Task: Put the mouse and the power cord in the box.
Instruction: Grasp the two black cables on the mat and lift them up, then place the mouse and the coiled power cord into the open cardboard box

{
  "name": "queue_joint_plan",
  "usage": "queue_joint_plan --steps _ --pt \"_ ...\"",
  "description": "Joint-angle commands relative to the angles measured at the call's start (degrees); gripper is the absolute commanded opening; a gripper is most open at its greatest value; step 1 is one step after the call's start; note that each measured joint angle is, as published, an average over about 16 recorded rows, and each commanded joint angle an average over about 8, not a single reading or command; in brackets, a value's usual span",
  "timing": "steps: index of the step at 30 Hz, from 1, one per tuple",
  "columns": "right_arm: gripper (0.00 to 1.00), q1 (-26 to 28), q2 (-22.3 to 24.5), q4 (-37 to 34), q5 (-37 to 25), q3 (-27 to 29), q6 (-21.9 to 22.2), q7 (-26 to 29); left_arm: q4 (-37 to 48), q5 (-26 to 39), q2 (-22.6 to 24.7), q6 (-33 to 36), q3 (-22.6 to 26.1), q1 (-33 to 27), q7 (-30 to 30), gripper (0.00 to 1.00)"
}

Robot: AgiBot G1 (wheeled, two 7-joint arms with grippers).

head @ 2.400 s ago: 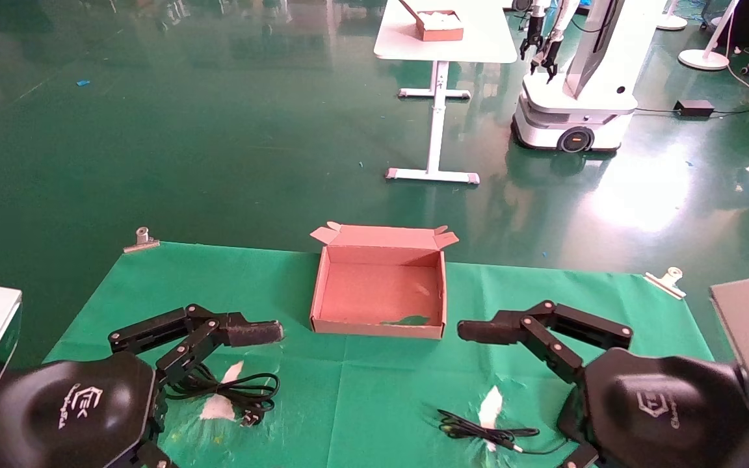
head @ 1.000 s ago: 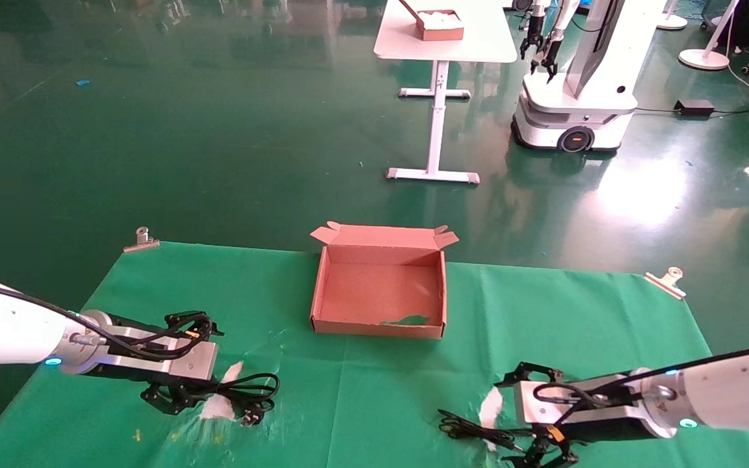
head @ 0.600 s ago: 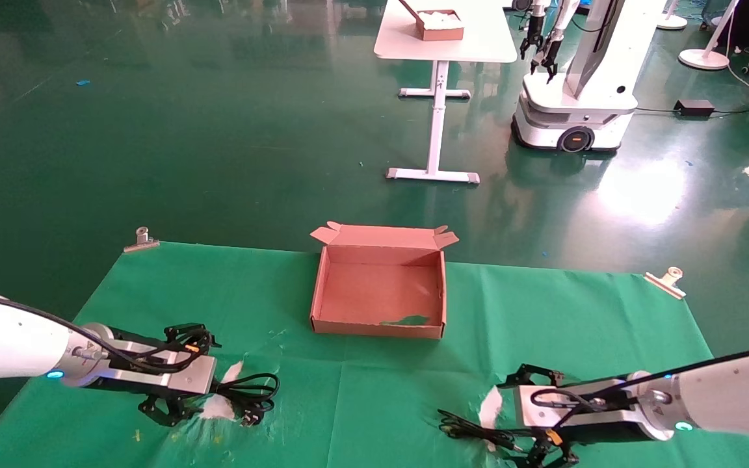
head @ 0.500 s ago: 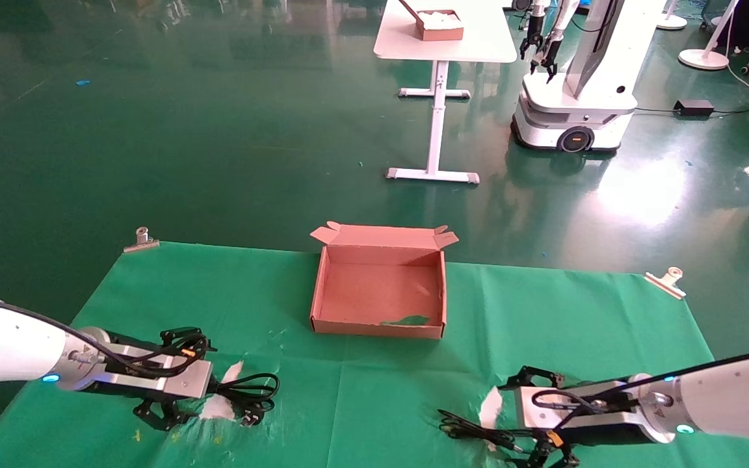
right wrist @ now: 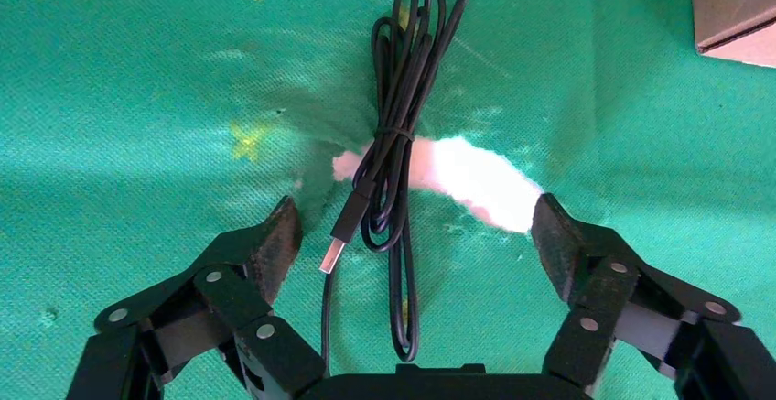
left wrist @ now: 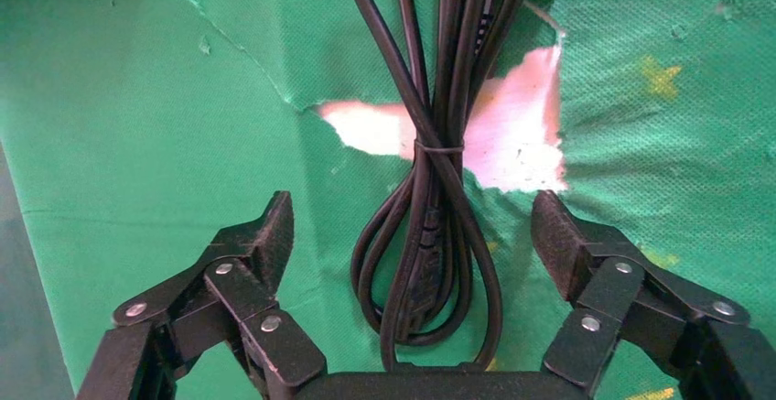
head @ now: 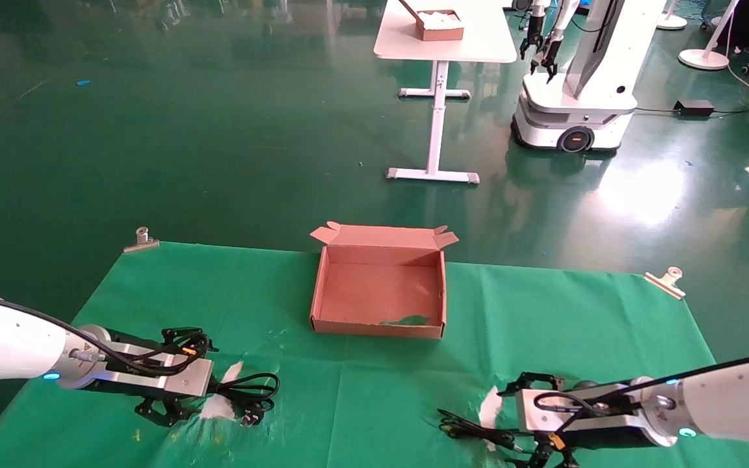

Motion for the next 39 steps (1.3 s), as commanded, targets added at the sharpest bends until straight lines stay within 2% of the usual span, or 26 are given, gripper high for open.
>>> queue_joint_plan --steps 1,33,39 --pt "0.00 0.0 0.0 0.1 0.0 0.0 0.0 0.0 -0.1 0.0 -0.1 0.1 0.0 0.1 -0.1 0.00" --pt "0.00 -0.1 0.1 0.7 0.1 0.0 0.0 0.1 -0.7 -0.3 -0.3 0.3 -0.1 0.3 -0.2 0.00" --pt "0.00 -0.5 1.0 1.1 2.9 2.0 -0.6 -0.8 0.4 -1.5 -1.0 0.9 -1.0 -0.6 -2.2 0.00"
